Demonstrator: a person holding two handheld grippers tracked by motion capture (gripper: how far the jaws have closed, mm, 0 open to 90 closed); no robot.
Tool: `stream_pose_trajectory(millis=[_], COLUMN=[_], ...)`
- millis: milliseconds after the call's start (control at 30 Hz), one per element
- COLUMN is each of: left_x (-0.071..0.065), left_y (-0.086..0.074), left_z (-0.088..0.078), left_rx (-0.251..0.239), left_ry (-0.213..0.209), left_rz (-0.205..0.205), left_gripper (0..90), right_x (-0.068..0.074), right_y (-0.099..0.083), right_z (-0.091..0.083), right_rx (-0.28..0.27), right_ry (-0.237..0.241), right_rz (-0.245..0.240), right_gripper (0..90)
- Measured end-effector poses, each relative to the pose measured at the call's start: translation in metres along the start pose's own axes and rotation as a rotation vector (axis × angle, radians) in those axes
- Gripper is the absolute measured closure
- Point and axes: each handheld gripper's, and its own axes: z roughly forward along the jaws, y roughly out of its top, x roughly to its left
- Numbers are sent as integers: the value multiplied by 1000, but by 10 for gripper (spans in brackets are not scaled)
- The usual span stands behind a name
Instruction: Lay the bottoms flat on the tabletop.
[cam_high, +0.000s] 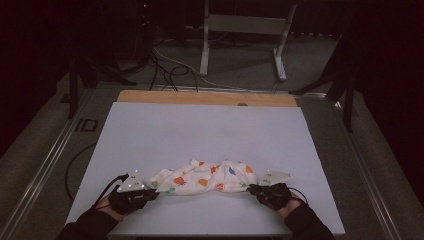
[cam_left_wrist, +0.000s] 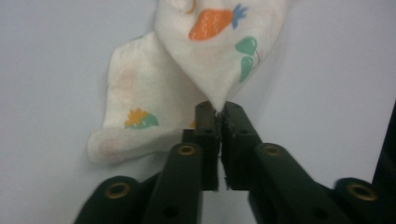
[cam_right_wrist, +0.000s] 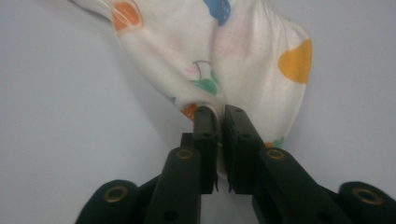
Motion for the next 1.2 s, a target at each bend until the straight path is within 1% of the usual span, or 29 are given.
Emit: stream_pose_trajectory(millis=[33, 67, 133, 167, 200, 233, 267, 300, 333, 367, 400, 433, 467, 500, 533, 567, 633, 667, 733, 767, 800, 867, 900, 933, 1000, 1033, 1067, 1133, 1200], left_x=[-1, -1, -2, -5, -5, -6, -6, -7, -7, -8, -9, -9, -8, -8, -7, -6, -5, -4, -4, -1, 2, 5, 6, 8, 12, 14, 16, 20, 24], left_y=[1, 2, 4, 7, 7, 11, 13, 15, 18, 20, 24, 26, 30, 33, 37, 40, 48, 54, 57, 66, 71, 79, 82, 87, 94, 96, 100, 105, 109], left_z=[0, -1, -2, -2, -2, -3, -3, -3, -4, -4, -5, -5, -7, -7, -8, -8, -9, -8, -8, -7, -6, -4, -3, -1, 4, 6, 10, 17, 24], left_rx=[-6, -14, -21, -34, -34, -37, -39, -39, -37, -44, -47, -42, -51, -53, -54, -53, -48, -41, -39, -45, -47, -46, -46, -51, -48, -49, -45, -26, -22], left_ry=[-5, -12, -16, -18, -18, -13, -11, -12, -23, -20, -15, -17, -33, -33, -45, -49, -50, -38, -34, -25, -28, -17, -22, -19, -19, -19, -21, -13, -11], left_rz=[-2, 3, 6, 19, 19, 24, 27, 26, 27, 29, 39, 37, 41, 36, 33, 31, 36, 45, 47, 48, 46, 46, 43, 42, 37, 31, 24, 33, 21], left_gripper=[821, 791, 659, 588, 539, 471, 447, 368, 327, 268, 234, 199, 175, 133, 133, 121, 114, 111, 108, 108, 107, 108, 108, 108, 119, 119, 126, 134, 153], right_x=[0, 0, 1, 1, 1, 1, 2, 1, 1, 0, 0, -1, -2, -1, -1, -2, -1, -1, -4, -6, -7, -13, -17, -19, -25, -30, -33, -40, -46], right_y=[1, 2, 4, 6, 6, 9, 10, 11, 12, 14, 15, 16, 17, 18, 19, 21, 25, 27, 34, 41, 43, 52, 56, 59, 66, 71, 73, 80, 85], right_z=[-2, -3, -7, -10, -10, -13, -14, -16, -17, -20, -21, -23, -24, -26, -27, -29, -31, -32, -35, -37, -37, -40, -41, -41, -42, -41, -40, -37, -31], right_rx=[-11, -17, -34, -50, -50, -66, -72, -80, -84, -99, -108, -119, -124, -132, -139, -149, -146, -147, -154, -166, -171, -199, -210, -211, -229, -236, -236, -232, -226], right_ry=[16, 18, 22, 34, 34, 44, 44, 39, 39, 41, 44, 62, 73, 72, 73, 68, 46, 36, 42, 20, 16, 17, 19, 19, -1, 0, -6, -15, -28], right_rz=[4, -1, 0, -2, -2, -8, -6, -7, -8, -3, 3, 3, -4, -13, -19, -11, -27, -31, -39, -51, -44, -33, -30, -25, -12, -3, 5, 28, 57], right_gripper=[769, 748, 687, 612, 612, 490, 461, 411, 375, 324, 302, 226, 181, 156, 155, 146, 130, 126, 114, 116, 116, 116, 119, 123, 133, 133, 135, 138, 137])
